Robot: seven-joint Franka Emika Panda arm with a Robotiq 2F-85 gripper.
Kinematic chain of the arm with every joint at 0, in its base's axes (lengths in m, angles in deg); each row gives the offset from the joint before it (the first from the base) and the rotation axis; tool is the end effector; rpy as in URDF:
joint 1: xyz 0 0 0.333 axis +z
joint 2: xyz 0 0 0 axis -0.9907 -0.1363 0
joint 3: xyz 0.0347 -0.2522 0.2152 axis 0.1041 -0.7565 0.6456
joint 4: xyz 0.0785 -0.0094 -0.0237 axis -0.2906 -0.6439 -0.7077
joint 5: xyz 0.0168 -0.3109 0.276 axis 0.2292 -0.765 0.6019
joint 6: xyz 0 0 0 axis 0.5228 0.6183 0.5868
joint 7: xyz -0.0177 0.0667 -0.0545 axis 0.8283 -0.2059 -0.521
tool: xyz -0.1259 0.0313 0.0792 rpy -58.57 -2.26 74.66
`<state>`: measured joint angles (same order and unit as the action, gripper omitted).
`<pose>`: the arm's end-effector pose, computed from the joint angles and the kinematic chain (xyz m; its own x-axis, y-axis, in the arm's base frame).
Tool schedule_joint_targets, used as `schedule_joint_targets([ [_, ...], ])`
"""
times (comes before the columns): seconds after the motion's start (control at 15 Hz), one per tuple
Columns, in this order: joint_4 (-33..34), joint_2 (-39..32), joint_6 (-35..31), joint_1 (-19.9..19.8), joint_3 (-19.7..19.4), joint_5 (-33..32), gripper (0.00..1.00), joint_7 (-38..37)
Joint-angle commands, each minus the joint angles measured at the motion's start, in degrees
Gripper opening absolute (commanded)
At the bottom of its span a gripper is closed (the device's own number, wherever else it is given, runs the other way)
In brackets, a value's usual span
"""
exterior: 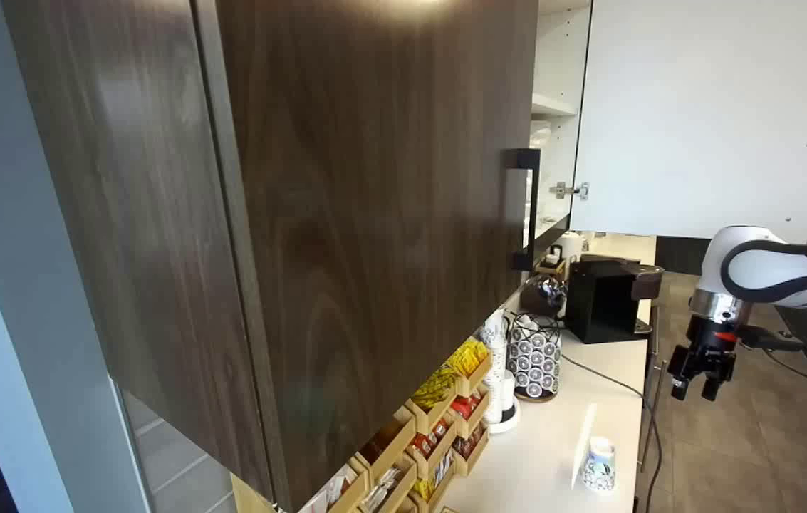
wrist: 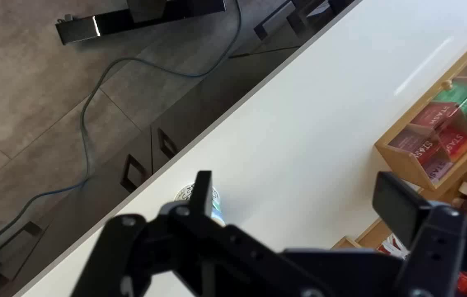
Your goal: Put the cup upright in the cabinet
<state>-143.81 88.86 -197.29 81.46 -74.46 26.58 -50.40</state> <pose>0.3432 -0.0174 0.4110 0.9808 -0.1804 -0.0735 -0.1933 -0.9483 -0.2519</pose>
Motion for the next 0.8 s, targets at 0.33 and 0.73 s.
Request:
schedule_joint_targets([
  [0.33,0.12,-0.13,0.23,-0.96,0.83,0.51,1.00,0.50],
  [0.73,0.36,-3.74,-2.47,-2.38,-1.01,2.42,1.00,-0.70],
])
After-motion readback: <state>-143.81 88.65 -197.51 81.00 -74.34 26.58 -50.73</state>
